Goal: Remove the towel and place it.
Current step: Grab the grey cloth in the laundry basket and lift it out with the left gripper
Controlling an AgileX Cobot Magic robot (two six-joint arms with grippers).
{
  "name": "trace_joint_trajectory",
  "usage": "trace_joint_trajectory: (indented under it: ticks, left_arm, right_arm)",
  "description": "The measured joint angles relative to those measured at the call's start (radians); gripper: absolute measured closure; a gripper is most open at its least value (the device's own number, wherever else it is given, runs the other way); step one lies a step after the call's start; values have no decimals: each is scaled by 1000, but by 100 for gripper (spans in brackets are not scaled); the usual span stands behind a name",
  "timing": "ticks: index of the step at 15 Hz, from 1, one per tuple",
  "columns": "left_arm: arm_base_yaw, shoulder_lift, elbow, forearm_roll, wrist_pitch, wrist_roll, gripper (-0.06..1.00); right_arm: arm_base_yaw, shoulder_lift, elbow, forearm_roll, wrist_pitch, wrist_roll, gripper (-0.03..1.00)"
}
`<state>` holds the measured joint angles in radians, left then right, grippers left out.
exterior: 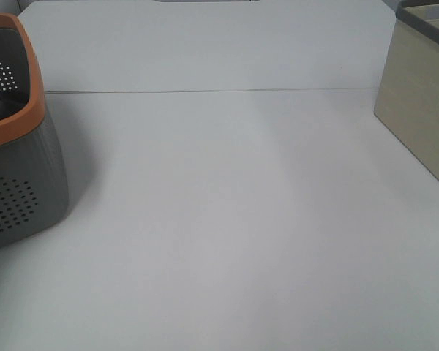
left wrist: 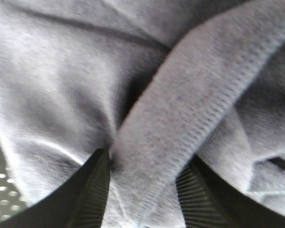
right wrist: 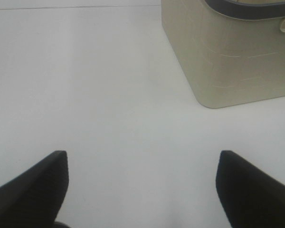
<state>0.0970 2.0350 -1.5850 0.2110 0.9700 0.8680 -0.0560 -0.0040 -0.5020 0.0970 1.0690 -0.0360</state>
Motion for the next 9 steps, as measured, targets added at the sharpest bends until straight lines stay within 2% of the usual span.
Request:
trace_joint_trajectory:
  ticks: [2,3,6,9]
  left_arm:
    - [0,0,0,13,-61,-4,57]
    - [0,0,0,16,-85,-4,68]
    - [0,0,0,25,-59,-7,89]
    - [0,-7,0,48,-28,-7,94]
  right_arm:
    - [0,0,0,0,0,0,21]
    - [0,0,0,0,0,0,21]
    - [0,0,0,0,0,0,21]
    - [0,0,0,0,0,0,21]
